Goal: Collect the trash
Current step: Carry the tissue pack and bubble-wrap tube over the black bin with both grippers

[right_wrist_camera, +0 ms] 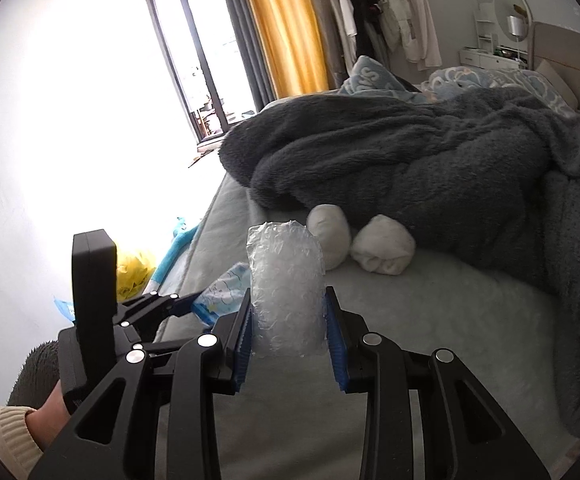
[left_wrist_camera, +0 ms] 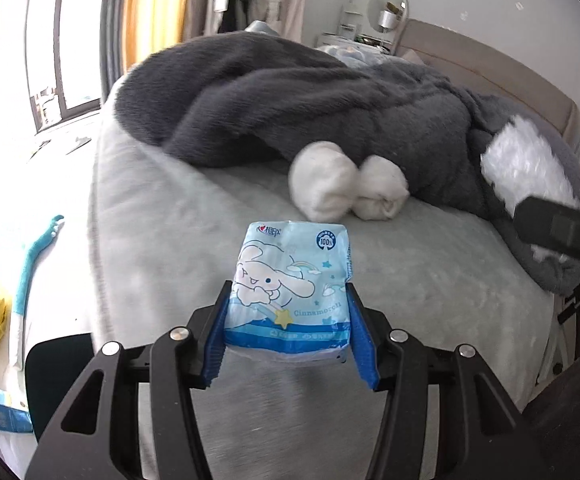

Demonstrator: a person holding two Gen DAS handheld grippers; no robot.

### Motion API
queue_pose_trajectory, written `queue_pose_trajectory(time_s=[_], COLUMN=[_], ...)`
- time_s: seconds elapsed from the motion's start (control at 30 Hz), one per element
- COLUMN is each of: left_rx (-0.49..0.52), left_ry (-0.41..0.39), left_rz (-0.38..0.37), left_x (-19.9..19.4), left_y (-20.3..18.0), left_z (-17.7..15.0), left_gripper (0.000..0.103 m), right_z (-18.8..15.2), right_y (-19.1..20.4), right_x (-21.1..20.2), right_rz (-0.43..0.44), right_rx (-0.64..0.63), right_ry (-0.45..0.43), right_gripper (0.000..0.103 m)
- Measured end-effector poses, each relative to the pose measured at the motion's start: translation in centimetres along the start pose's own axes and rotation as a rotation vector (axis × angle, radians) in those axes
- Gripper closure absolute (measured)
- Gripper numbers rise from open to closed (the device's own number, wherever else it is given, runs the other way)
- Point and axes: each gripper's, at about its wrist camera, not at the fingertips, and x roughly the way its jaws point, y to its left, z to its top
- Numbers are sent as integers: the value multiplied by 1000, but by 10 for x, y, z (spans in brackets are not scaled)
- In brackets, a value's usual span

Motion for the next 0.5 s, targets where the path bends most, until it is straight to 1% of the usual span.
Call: queue_pose_trajectory(time_s=[0.17,0.3,0.5], left_rx=[-35,-48,-75], left_ry=[-28,-32,-29], left_rz=[35,78,140], left_x=[-17,-27,-43], left_y=[27,50,85], left_z=[3,-1,-8], left_gripper=[47,47,47], right_z=[8,12,19], right_y=[23,45,68], right_x=[8,22,35], right_rz=[31,52,95], right_rx=[-8,-56,-69], right_ry=[-7,5,11], right_gripper=[70,70,70])
